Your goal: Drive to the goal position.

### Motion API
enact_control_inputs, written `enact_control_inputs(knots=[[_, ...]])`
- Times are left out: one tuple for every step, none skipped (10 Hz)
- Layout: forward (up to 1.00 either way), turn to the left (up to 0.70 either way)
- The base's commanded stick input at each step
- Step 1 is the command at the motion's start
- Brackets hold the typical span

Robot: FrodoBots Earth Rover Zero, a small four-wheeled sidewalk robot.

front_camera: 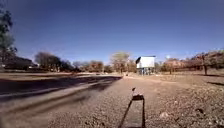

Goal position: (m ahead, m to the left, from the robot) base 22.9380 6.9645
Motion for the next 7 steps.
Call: enact_control_inputs(knots=[[0.7, 0.0], [0.7, 0.0], [0.7, 0.0], [0.7, 0.0], [0.7, 0.0], [0.7, 0.0], [0.7, 0.0]])
